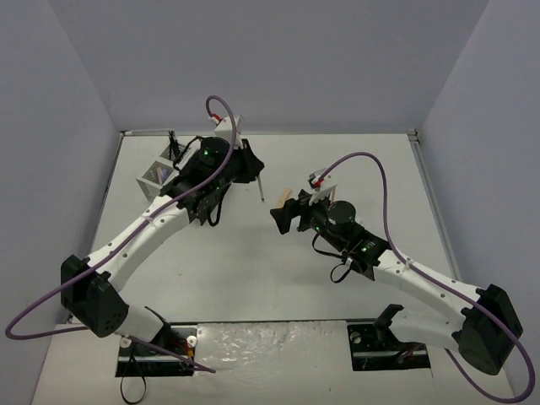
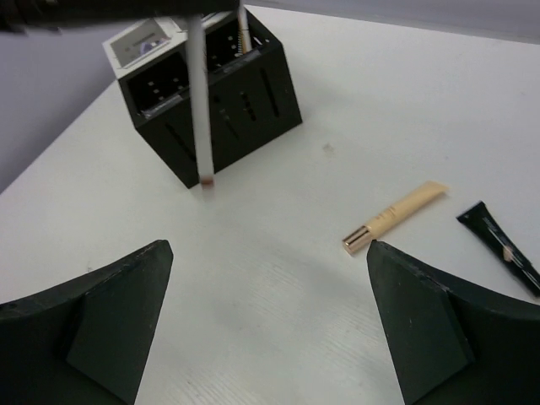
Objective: Organize the makeup
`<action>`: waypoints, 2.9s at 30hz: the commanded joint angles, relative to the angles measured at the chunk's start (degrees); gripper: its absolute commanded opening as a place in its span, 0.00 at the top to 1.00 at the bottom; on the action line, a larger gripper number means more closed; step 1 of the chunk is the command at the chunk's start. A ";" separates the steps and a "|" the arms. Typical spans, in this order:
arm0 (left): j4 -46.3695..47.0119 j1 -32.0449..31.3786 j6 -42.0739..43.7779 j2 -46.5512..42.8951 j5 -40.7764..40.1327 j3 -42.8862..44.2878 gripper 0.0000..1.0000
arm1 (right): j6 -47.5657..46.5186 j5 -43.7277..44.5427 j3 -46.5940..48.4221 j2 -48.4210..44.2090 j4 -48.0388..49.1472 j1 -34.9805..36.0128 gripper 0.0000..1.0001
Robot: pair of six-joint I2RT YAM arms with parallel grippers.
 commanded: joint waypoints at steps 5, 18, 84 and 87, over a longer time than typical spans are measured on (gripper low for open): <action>11.28 11.86 18.17 2.77 -18.38 5.90 1.00 | -2.65 11.85 0.58 -6.96 -5.80 -0.75 0.01; 23.81 21.16 18.52 17.18 -14.28 8.31 0.94 | -2.31 13.81 -1.60 -11.58 -11.35 -3.76 0.01; -15.77 22.30 13.20 -26.51 -1.91 -15.34 0.03 | 2.43 6.06 32.53 44.67 -22.91 -27.84 1.00; -15.26 22.30 11.60 -26.62 0.13 -15.13 0.03 | 2.50 3.74 31.77 39.94 -20.85 -27.26 1.00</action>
